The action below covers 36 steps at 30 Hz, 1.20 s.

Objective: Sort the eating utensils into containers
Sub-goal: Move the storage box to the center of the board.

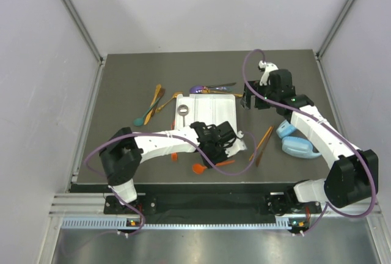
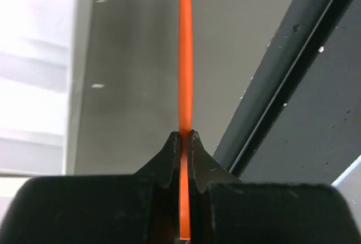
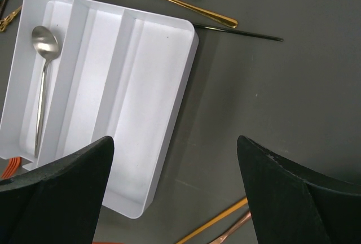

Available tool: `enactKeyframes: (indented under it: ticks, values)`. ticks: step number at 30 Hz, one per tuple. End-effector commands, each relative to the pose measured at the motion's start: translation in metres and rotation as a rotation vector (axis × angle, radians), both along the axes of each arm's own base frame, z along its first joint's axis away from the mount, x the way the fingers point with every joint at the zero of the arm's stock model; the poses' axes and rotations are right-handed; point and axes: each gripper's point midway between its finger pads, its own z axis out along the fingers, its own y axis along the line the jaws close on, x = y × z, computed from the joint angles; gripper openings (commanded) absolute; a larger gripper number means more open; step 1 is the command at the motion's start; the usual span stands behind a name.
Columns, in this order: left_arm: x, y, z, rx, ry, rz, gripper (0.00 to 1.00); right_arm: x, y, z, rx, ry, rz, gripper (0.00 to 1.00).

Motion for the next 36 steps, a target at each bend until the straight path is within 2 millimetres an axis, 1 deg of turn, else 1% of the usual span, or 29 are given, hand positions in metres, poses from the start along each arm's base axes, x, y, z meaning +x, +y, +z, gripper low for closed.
enactKeyframes:
  ticks: [1,4,7,9,10,12,13,16,18,21,22,24,25,27,32,34,35,36]
  values:
    - [-0.004,-0.008,-0.021,0.021,0.012,-0.038,0.0,0.002,0.004,-0.001,0.034,-0.002,0.019,0.89]
    - [0.005,-0.011,-0.032,0.036,-0.025,-0.041,0.0,-0.004,0.004,-0.003,0.041,0.003,0.023,0.89]
    - [0.015,-0.012,-0.045,0.061,-0.063,-0.034,0.0,-0.008,0.001,0.0,0.045,-0.013,0.013,0.89]
    - [0.023,-0.009,-0.055,0.095,-0.096,-0.022,0.0,-0.009,0.0,-0.002,0.041,-0.009,0.011,0.89]
    - [0.029,-0.007,-0.058,0.109,-0.126,-0.016,0.0,-0.01,0.0,-0.001,0.041,-0.007,0.012,0.89]
    - [0.034,-0.004,-0.06,0.131,-0.153,-0.016,0.0,-0.011,-0.001,-0.001,0.039,-0.004,0.012,0.89]
    - [0.042,-0.001,-0.06,0.149,-0.192,-0.003,0.0,-0.011,0.0,0.002,0.042,-0.013,0.013,0.89]
    - [0.054,0.009,-0.059,0.173,-0.246,0.022,0.01,-0.011,0.0,0.004,0.043,-0.019,0.013,0.89]
    - [0.061,0.015,-0.061,0.182,-0.264,0.034,0.1,-0.011,0.0,0.006,0.048,-0.026,0.014,0.89]
    - [0.07,0.024,-0.066,0.233,-0.31,0.052,0.12,-0.011,0.0,0.009,0.047,-0.029,0.014,0.89]
    - [0.072,0.027,-0.069,0.247,-0.314,0.058,0.17,-0.011,0.0,0.009,0.048,-0.029,0.013,0.89]
    - [0.077,0.033,-0.074,0.271,-0.314,0.076,0.2,-0.012,0.0,0.009,0.048,-0.027,0.014,0.89]
    - [0.079,0.034,-0.076,0.278,-0.31,0.079,0.25,-0.012,0.0,0.01,0.048,-0.031,0.015,0.89]
    - [0.085,0.038,-0.079,0.287,-0.307,0.098,0.26,-0.013,-0.001,0.009,0.047,-0.029,0.011,0.89]
    - [0.099,0.043,-0.078,0.278,-0.321,0.137,0.31,-0.013,-0.001,0.005,0.043,-0.019,0.012,0.89]
    - [0.103,0.046,-0.08,0.28,-0.315,0.154,0.32,-0.012,0.0,0.005,0.047,-0.017,0.014,0.89]
    - [0.108,0.047,-0.079,0.277,-0.317,0.171,0.36,-0.012,0.0,0.006,0.05,-0.02,0.017,0.89]
    - [0.11,0.048,-0.079,0.276,-0.317,0.182,0.37,-0.012,0.001,0.006,0.05,-0.021,0.017,0.89]
